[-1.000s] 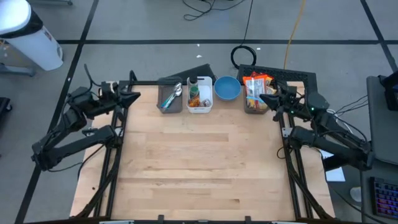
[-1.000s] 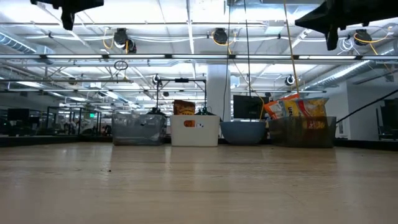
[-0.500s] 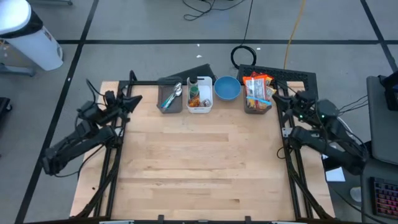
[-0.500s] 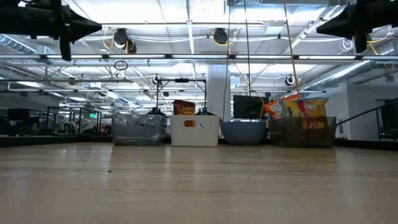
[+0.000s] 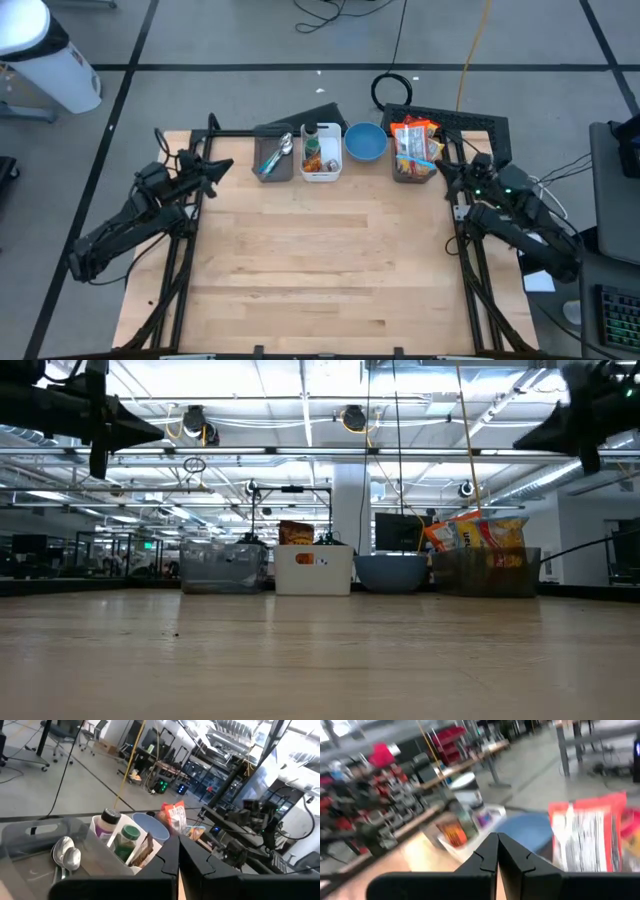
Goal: Pick & Place Food Item
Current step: Return to Home Position
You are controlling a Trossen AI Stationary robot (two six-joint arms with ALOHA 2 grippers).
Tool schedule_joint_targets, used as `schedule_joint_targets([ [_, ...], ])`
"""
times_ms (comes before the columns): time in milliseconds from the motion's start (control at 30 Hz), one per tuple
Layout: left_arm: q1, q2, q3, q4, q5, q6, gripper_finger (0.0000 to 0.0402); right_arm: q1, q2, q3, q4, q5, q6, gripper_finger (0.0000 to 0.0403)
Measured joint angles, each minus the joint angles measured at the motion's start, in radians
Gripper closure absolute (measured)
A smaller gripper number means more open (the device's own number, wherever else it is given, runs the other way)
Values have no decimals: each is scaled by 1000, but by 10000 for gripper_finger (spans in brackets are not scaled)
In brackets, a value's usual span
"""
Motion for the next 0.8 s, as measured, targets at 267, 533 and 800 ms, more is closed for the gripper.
schedule_joint_targets([
  [267,-1,0,0,-37,0,-3,397,0,1,-149,131,23,55,403],
  [533,0,0,0,-78,-44,1,396,2,0,-237,157,78,60,403],
  [800,0,0,0,-133,-113,3,389,2,0,-296,160,82,69,403],
])
